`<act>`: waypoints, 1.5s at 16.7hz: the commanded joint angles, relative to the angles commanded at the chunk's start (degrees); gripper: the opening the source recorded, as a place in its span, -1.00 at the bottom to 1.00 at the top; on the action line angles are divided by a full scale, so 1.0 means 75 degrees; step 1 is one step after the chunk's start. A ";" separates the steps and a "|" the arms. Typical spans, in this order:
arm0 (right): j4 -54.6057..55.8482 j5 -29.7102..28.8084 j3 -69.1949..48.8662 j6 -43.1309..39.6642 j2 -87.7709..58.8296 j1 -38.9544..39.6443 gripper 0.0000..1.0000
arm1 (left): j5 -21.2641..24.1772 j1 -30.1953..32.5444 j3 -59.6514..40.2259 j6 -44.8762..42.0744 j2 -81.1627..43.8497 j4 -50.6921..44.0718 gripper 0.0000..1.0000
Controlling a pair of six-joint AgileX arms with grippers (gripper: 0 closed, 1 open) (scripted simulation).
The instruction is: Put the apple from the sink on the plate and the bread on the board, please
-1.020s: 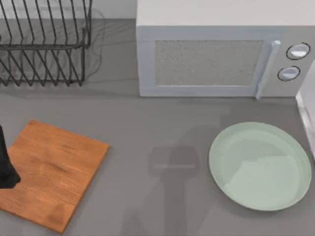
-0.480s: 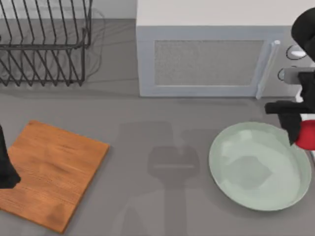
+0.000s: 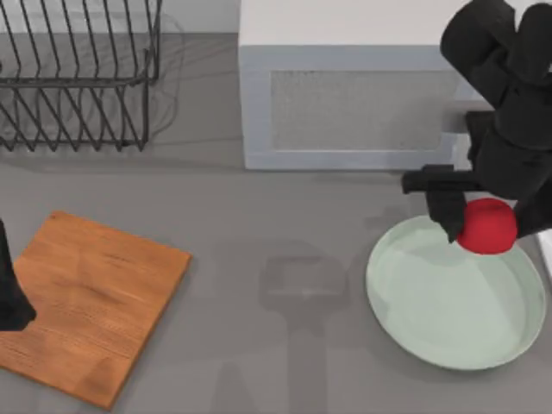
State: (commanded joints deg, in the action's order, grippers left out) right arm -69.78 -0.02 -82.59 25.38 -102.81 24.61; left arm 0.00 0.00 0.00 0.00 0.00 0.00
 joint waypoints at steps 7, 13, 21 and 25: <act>0.0000 0.0000 0.0000 0.0000 0.0000 0.0000 -0.55 | 0.0000 0.0000 0.0000 0.0000 0.0000 0.0000 1.00; 0.0000 0.0000 0.0000 0.0000 0.0000 0.0000 0.36 | 0.0000 0.0000 0.0000 0.0000 0.0000 0.0000 1.00; 0.0000 0.0000 0.0000 0.0000 0.0000 0.0000 1.00 | 0.0000 0.0000 0.0000 0.0000 0.0000 0.0000 1.00; 0.0000 0.0000 0.0000 0.0000 0.0000 0.0000 1.00 | 0.0000 0.0000 0.0000 0.0000 0.0000 0.0000 1.00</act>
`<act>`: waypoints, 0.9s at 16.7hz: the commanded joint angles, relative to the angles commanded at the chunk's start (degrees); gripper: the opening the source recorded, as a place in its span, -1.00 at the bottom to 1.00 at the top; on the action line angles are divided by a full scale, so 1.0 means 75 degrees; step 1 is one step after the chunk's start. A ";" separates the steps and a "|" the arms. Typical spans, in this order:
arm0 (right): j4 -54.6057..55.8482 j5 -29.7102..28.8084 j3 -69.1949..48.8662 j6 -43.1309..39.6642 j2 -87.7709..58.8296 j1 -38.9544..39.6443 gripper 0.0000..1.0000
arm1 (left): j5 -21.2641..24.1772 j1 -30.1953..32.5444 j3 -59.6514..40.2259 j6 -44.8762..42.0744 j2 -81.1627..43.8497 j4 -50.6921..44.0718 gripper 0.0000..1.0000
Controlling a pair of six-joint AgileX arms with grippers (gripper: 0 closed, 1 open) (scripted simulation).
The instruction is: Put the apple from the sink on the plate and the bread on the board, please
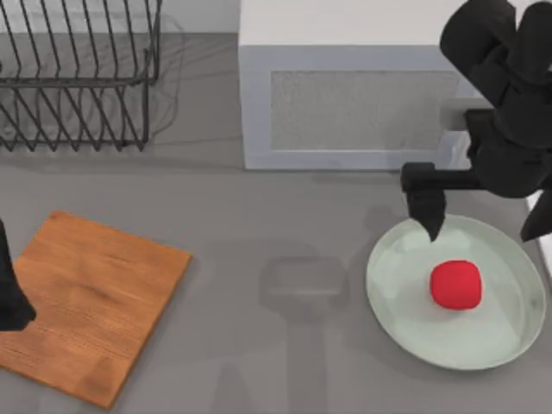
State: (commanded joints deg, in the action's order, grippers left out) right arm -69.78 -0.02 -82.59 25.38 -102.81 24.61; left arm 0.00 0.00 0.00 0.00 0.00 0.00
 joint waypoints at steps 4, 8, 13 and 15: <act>0.0163 0.0000 0.0181 -0.0061 0.0237 -0.0070 1.00 | 0.0000 0.0000 0.0000 0.0000 0.0000 0.0000 1.00; 0.1098 0.0000 0.1282 -0.0401 0.1693 -0.0399 1.00 | 0.0000 0.0000 0.0000 0.0000 0.0000 0.0000 1.00; 0.3151 0.0001 0.3772 -0.1145 0.4915 -0.1117 1.00 | 0.0000 0.0000 0.0000 0.0000 0.0000 0.0000 1.00; 0.4141 0.0001 0.4954 -0.1506 0.6421 -0.1466 1.00 | 0.0000 0.0000 0.0000 0.0000 0.0000 0.0000 1.00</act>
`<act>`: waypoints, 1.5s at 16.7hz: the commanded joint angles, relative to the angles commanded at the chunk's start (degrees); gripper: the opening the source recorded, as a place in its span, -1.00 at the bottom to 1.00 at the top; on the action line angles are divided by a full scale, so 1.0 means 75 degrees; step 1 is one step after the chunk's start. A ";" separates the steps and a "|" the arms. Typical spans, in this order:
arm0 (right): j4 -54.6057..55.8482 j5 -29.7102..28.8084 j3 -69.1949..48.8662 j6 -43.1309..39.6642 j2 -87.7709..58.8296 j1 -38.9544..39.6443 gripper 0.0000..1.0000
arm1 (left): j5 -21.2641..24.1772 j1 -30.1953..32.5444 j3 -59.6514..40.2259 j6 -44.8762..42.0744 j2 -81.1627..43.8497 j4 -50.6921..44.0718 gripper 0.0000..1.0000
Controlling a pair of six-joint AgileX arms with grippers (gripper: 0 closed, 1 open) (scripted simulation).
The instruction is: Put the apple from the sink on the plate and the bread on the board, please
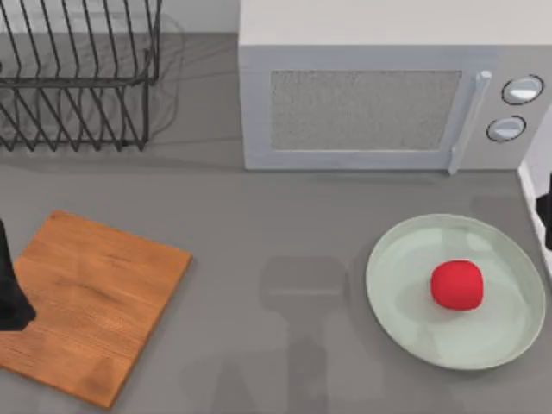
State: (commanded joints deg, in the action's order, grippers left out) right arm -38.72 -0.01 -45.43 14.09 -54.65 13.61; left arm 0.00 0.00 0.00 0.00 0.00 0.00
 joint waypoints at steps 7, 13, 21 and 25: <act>0.3391 0.0001 0.4033 -0.1235 0.5015 -0.1193 1.00 | 0.0000 0.0000 0.0000 0.0000 0.0000 0.0000 1.00; 0.5086 0.0002 0.5978 -0.1851 0.7201 -0.1788 1.00 | 0.0000 0.0000 0.0000 0.0000 0.0000 0.0000 1.00; 0.5163 0.0002 0.6058 -0.1879 0.7287 -0.1815 1.00 | 0.0000 -0.0055 -0.0193 -0.0121 -0.0245 -0.0176 1.00; 0.5163 0.0002 0.6058 -0.1879 0.7287 -0.1815 1.00 | -0.0004 -0.0355 -0.1254 -0.0767 -0.1693 -0.1122 1.00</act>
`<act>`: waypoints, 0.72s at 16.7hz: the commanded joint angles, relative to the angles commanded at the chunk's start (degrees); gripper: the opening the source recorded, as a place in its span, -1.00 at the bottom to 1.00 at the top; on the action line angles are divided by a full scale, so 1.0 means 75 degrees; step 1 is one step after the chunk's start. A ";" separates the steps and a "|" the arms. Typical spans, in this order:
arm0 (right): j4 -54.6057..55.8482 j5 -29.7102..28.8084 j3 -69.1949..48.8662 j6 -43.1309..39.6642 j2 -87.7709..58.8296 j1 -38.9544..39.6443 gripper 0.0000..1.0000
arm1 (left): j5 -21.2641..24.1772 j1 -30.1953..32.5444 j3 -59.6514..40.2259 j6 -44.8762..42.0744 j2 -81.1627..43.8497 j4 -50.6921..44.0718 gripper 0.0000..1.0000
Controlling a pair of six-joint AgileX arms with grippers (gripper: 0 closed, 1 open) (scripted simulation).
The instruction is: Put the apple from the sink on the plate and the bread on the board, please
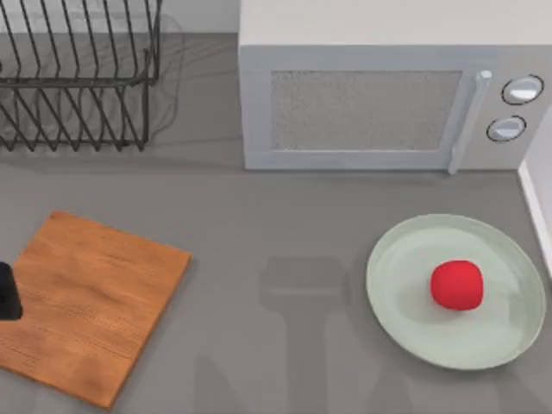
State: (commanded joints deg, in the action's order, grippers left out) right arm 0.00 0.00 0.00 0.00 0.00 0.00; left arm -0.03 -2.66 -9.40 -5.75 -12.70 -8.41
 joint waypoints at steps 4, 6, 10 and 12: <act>0.0000 0.0000 0.0000 0.0000 0.0000 0.0000 1.00 | -0.0003 -0.0469 -0.1658 -0.1006 -0.2486 -0.1475 1.00; 0.0000 0.0000 0.0000 0.0000 0.0000 0.0000 1.00 | -0.0001 -0.0729 -0.2578 -0.1572 -0.3954 -0.2296 1.00; 0.0000 0.0000 0.0000 0.0000 0.0000 0.0000 1.00 | -0.0004 -0.1231 -0.4413 -0.2659 -0.6925 -0.3910 1.00; 0.0000 0.0000 0.0000 0.0000 0.0000 0.0000 1.00 | -0.0006 -0.1457 -0.5264 -0.3150 -0.8263 -0.4652 1.00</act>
State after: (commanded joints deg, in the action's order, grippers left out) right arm 0.00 0.00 0.00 0.00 0.00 0.00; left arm -0.07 -13.59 -48.88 -29.38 -74.67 -43.30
